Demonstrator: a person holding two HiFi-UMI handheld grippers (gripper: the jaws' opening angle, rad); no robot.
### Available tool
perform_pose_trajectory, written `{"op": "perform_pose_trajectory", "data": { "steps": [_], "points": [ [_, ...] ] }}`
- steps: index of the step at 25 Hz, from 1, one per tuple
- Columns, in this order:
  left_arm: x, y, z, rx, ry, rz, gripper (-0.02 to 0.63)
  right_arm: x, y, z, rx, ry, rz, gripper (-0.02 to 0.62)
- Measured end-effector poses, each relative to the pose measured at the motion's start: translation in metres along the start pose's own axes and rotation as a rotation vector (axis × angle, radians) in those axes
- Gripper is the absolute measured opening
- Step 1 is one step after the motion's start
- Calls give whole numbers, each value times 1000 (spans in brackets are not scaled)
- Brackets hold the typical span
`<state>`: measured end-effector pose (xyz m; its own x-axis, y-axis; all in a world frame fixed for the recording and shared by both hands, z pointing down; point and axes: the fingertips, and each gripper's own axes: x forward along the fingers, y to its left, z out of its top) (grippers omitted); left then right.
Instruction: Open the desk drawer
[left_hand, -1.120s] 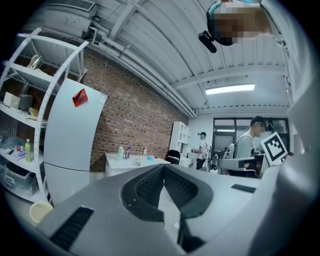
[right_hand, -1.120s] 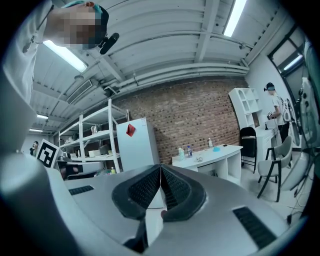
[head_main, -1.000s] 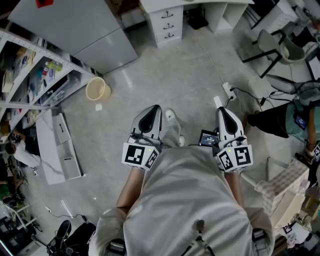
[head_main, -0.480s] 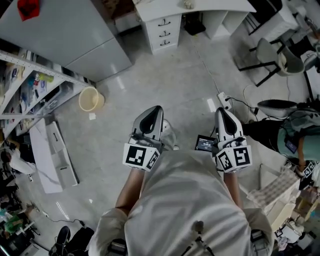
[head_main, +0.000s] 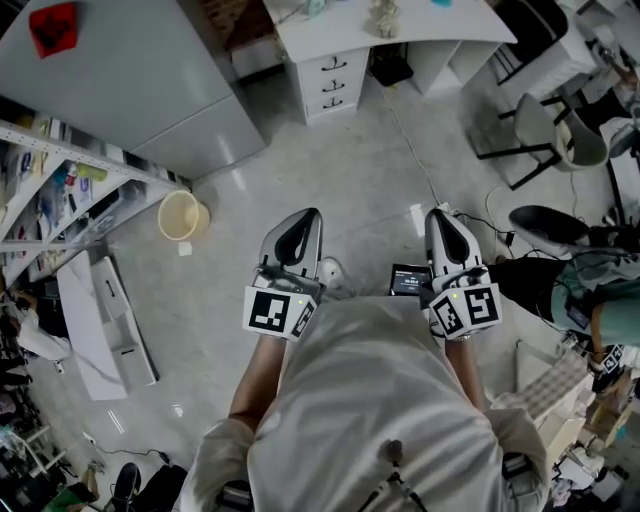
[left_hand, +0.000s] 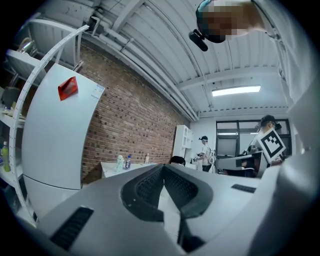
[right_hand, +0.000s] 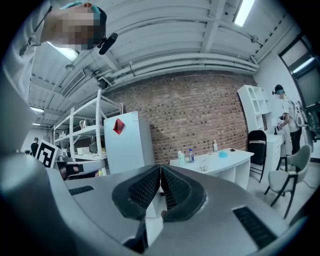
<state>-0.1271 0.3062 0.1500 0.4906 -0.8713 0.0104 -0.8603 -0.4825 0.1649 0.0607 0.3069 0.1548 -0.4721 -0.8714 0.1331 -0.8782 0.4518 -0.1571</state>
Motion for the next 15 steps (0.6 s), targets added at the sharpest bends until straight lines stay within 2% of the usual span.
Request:
{"op": "perform_pose_trajectory", "data": {
  "steps": [9,15],
  "points": [
    [6,44,1,-16,18,90,8,55,2,6,-16,21,62,28],
    [32,52,-5,-4,33,139,8,83,-23,8,-27,22,109,28]
  ]
}}
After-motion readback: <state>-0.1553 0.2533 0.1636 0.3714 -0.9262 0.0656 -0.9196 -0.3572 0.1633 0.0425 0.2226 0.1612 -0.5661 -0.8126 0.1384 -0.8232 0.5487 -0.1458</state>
